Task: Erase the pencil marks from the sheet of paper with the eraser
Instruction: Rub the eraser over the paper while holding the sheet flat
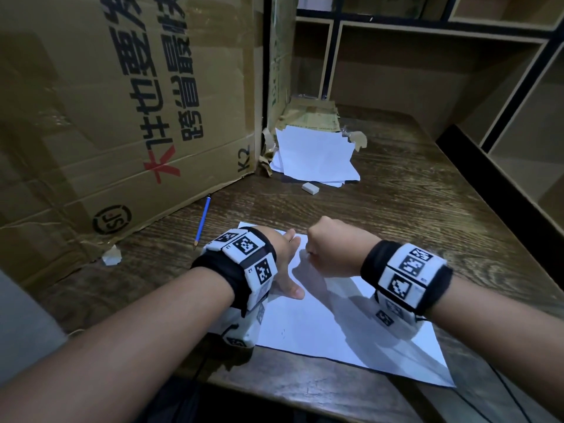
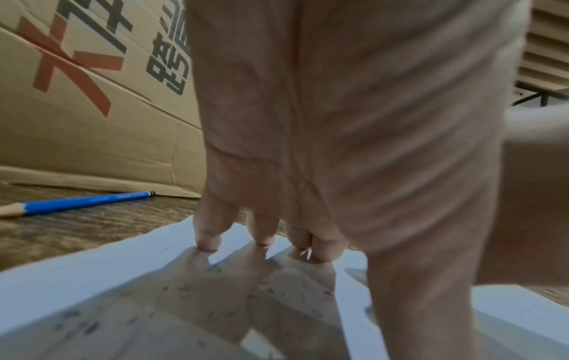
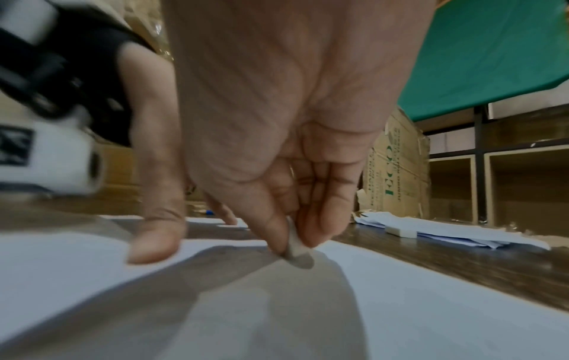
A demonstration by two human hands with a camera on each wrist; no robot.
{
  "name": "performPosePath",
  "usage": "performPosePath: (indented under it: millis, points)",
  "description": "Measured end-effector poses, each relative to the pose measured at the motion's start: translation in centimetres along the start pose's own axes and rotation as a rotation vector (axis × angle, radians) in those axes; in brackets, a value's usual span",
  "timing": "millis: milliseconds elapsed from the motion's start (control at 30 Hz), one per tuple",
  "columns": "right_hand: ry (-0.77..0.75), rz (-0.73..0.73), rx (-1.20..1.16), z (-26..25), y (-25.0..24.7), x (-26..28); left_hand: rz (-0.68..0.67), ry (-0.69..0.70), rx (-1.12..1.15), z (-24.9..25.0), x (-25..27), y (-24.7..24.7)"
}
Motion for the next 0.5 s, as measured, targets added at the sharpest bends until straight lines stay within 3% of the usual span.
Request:
performPosePath:
  millis: [133, 300, 500]
  points:
    - [-0.031, -0.055, -0.050, -1.0, 0.4, 1.0, 0.002, -0.001, 0.001, -0.2, -0.3, 0.1]
    - [-0.002, 0.018, -0.067, -0.5, -1.0, -0.3, 0.031, -0.014, -0.029, 0.0, -0.4, 0.0]
    - [-0.049, -0.054, -0.050, -1.7, 0.1, 1.1, -0.002, -0.003, -0.026, -0.2, -0.9, 0.2]
Point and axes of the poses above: each hand's wrist, its own x-axis away from the middle knuckle, its own y-axis out of the palm, z = x × y, the point moved 10 cm from there along -x, towards the middle knuckle, and after that the axes turned 13 degrees about -x, right-handed, at the moved point
